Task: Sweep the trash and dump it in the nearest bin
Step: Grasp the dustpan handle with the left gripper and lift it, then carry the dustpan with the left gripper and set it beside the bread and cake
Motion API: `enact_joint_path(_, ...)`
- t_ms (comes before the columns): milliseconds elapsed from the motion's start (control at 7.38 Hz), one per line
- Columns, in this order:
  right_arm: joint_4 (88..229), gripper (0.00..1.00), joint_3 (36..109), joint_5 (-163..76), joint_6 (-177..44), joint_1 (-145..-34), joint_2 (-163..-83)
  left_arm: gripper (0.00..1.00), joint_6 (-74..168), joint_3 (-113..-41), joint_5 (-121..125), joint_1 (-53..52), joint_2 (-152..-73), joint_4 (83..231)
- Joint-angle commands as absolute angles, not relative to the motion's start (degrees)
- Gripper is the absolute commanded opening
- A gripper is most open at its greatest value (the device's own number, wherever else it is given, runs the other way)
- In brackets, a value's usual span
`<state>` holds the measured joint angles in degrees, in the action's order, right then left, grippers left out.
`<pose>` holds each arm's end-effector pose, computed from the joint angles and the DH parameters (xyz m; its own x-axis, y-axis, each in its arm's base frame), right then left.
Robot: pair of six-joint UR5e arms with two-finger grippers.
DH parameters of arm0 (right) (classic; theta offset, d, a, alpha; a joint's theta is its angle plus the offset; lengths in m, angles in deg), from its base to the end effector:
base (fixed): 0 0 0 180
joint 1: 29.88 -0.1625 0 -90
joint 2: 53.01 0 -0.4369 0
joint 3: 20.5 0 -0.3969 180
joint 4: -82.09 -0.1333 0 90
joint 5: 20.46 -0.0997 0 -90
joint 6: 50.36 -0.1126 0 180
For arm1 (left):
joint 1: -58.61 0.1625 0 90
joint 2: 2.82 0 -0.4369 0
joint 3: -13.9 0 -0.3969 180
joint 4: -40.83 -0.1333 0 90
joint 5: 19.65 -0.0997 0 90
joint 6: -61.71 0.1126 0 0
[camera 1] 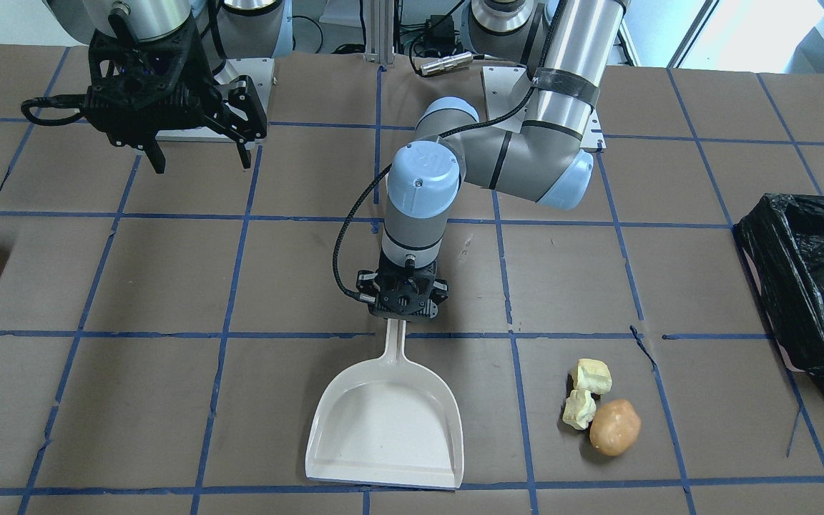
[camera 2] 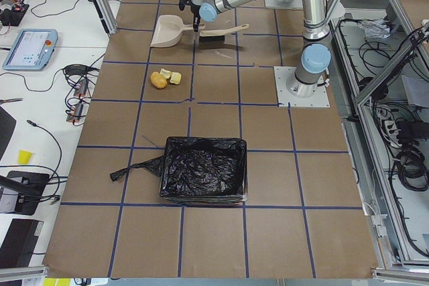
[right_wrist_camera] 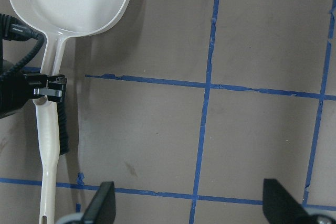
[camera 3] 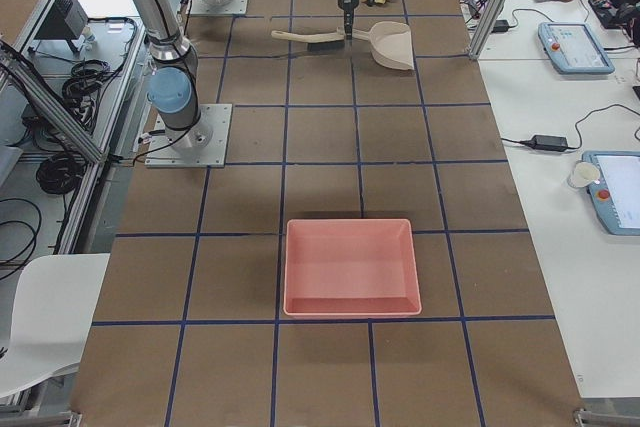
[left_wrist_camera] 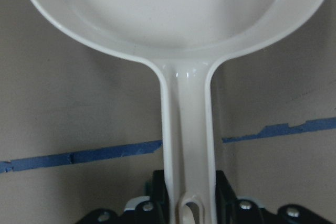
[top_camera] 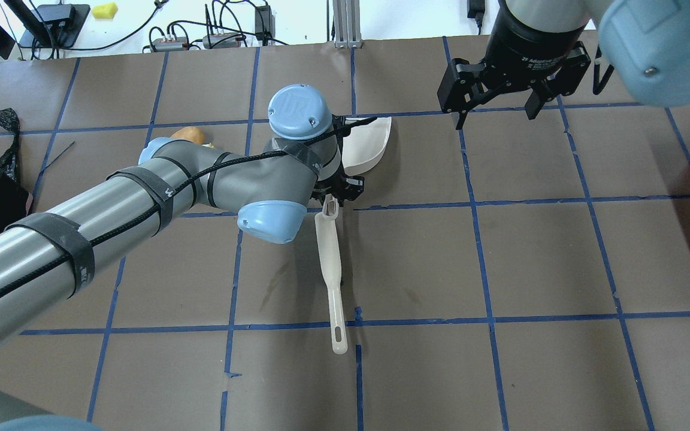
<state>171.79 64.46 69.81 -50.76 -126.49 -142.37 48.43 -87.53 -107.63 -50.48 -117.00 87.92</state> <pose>0.1904 -0.4894 0.5246 -0.9942 -0.1079 0.0042 -0.1079 0.9916 -0.0715 -0.3308 -0.5361 0.2310 -0.9923 0.1069 0.0632 0.0991 0.9883 -0.1156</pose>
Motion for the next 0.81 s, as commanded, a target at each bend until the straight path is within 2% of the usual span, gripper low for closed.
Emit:
enact_joint_path(0,172.7,1.0,64.4,69.8,-50.9,-127.0,-142.5,0.01,49.4,-85.2,-106.7,-50.1,-115.8,88.6)
enact_joint_path(271,172.8,1.0,64.5,69.7,-51.1,-127.0,-142.3,0.01,54.0,-80.7,-106.7,-46.6,-115.1,96.4)
enact_joint_path(678,172.9,1.0,64.5,68.9,-50.7,-126.7,-142.3,0.01,68.9,-80.9,-108.8,-40.2,-111.0,101.3)
